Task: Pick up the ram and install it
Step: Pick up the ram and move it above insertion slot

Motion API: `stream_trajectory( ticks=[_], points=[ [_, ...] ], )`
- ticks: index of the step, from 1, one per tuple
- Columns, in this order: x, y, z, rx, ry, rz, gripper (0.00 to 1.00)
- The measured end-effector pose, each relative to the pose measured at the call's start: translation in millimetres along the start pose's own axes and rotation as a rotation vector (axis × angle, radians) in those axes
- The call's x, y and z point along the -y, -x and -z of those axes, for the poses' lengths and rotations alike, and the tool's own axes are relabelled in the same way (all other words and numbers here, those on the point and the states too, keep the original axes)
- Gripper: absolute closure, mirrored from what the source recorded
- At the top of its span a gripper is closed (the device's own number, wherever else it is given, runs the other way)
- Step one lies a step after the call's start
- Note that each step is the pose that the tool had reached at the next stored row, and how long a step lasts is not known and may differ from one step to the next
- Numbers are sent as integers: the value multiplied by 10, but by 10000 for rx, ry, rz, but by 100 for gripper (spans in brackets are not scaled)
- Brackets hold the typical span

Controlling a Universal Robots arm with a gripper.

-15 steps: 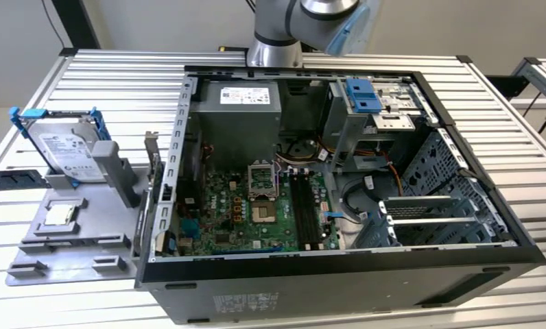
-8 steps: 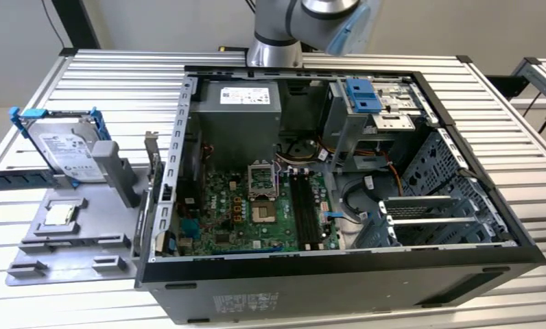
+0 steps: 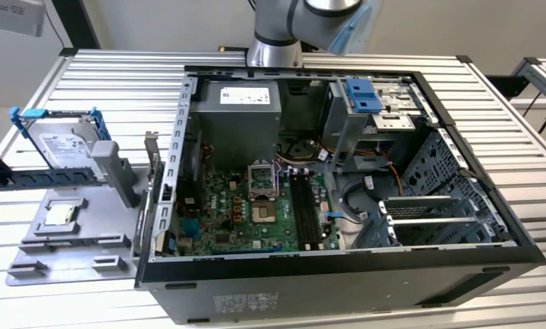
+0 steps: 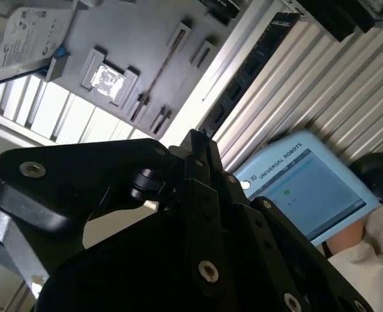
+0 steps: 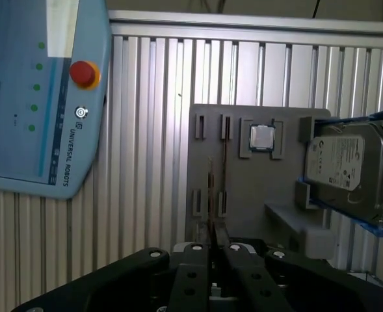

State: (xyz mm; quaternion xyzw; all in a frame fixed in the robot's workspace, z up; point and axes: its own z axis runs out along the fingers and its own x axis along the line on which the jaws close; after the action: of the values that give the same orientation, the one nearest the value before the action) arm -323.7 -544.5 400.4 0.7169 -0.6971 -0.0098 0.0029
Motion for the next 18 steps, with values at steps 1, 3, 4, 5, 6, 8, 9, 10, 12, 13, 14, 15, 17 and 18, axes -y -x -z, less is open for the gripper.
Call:
stream_trajectory(
  ticks=[1,3,4,5,6,8,9,10,12,13,14,15,17,18],
  points=[
    [48,-1,1,0,0,0,100],
    [135,-4,2,0,0,-1,100],
    [179,-5,3,0,0,0,100],
    [224,-6,4,0,0,0,100],
    [272,-8,5,0,0,-1,100],
    [363,-10,6,0,0,0,100],
    [408,-11,7,0,0,0,100],
    [454,-12,8,0,0,-1,100],
    [545,-15,10,0,0,0,100],
    [592,-16,11,-1,0,0,100],
    [634,-17,11,0,0,-1,100],
    [682,-19,12,0,0,0,100],
    [774,-22,13,1,-1,0,100],
    [821,-23,14,0,0,0,100]
  ],
)
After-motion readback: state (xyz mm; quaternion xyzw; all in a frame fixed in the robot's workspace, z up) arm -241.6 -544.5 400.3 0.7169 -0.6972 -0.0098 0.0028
